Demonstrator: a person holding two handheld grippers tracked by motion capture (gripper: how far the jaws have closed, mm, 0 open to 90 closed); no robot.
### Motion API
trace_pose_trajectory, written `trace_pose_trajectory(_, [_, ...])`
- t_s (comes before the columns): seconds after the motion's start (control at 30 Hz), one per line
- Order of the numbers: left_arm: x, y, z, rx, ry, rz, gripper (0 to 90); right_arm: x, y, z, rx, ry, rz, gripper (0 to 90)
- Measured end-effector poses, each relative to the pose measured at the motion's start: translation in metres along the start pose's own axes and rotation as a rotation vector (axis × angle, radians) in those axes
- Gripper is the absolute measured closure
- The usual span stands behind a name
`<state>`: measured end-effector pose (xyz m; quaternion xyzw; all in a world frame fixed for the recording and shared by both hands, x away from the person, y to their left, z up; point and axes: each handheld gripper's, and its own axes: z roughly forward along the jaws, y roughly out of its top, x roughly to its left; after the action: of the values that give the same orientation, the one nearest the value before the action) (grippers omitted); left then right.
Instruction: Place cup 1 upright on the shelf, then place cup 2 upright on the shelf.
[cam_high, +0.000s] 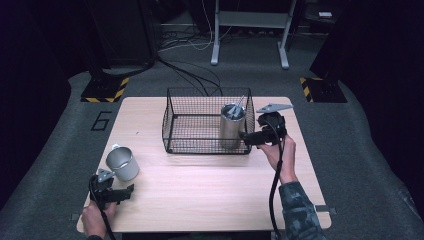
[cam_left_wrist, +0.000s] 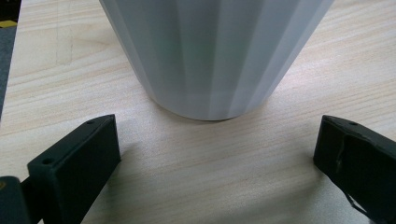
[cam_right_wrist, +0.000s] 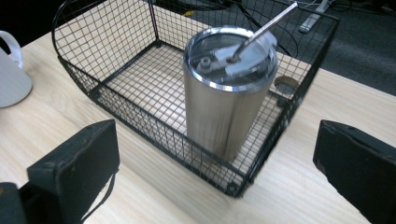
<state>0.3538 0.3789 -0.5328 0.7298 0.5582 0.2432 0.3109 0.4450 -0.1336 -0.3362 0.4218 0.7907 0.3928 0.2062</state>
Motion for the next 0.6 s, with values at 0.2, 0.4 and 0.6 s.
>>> trace_pose_trajectory(0.2, [0.0,0.0,-0.001,0.008,-0.005,-0.001,0.3,-0.007,-0.027,-0.014,-0.007,0.011,0.026,0.0])
trace_pose_trajectory(0.4, [0.0,0.0,-0.001,0.008,-0.005,-0.003,0.2,-0.02,-0.061,-0.015,0.017,-0.011,0.074,0.0])
trace_pose_trajectory(0.6, [0.0,0.0,0.0,-0.002,0.003,-0.005,0.2,-0.029,-0.103,-0.001,0.069,-0.014,0.114,0.0])
